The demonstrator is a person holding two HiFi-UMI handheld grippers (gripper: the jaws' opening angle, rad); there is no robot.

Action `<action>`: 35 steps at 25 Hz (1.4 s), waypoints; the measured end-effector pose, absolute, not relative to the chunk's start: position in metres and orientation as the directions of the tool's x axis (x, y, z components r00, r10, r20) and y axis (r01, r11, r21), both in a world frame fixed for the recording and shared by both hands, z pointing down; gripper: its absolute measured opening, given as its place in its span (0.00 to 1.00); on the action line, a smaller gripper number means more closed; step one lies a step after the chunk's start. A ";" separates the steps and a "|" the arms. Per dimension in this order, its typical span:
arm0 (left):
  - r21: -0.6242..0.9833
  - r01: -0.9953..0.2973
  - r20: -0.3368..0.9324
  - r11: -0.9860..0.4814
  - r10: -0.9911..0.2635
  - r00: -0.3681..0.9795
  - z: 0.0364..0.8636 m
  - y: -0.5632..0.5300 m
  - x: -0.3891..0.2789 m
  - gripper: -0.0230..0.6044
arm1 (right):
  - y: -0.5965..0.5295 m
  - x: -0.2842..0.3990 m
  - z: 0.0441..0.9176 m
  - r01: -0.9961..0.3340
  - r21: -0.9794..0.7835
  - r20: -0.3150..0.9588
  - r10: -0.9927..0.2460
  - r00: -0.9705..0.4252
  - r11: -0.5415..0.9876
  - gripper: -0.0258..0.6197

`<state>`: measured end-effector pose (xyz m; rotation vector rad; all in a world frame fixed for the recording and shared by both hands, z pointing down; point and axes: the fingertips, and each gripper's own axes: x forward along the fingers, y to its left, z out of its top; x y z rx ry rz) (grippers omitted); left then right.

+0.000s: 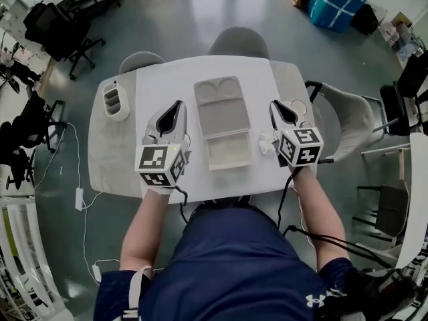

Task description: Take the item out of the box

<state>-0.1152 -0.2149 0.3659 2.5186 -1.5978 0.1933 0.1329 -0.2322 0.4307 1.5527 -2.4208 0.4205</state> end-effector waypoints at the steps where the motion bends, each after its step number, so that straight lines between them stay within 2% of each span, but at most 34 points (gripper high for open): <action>1: 0.058 -0.904 0.180 -0.423 -0.886 0.427 0.361 -0.214 -0.114 0.06 | -0.232 0.127 0.419 -0.906 -0.107 0.323 -0.848 -0.421 0.409 0.09; 13: 0.034 -0.908 0.071 -0.418 -0.905 0.419 0.311 -0.218 -0.112 0.06 | -0.224 0.110 0.305 -0.899 -0.034 0.023 -0.899 -0.437 0.436 0.04; 19: -0.013 -0.927 0.033 -0.376 -0.926 0.375 0.296 -0.233 -0.124 0.06 | -0.222 0.105 0.277 -0.894 0.009 -0.100 -0.889 -0.447 0.449 0.04; 24: -0.047 -0.927 -0.006 -0.371 -0.928 0.372 0.286 -0.228 -0.121 0.06 | -0.224 0.108 0.276 -0.901 0.021 -0.113 -0.894 -0.434 0.434 0.04; 35: -0.090 -0.917 -0.002 -0.390 -0.920 0.391 0.283 -0.224 -0.108 0.06 | -0.223 0.105 0.280 -0.897 0.020 -0.097 -0.892 -0.442 0.442 0.04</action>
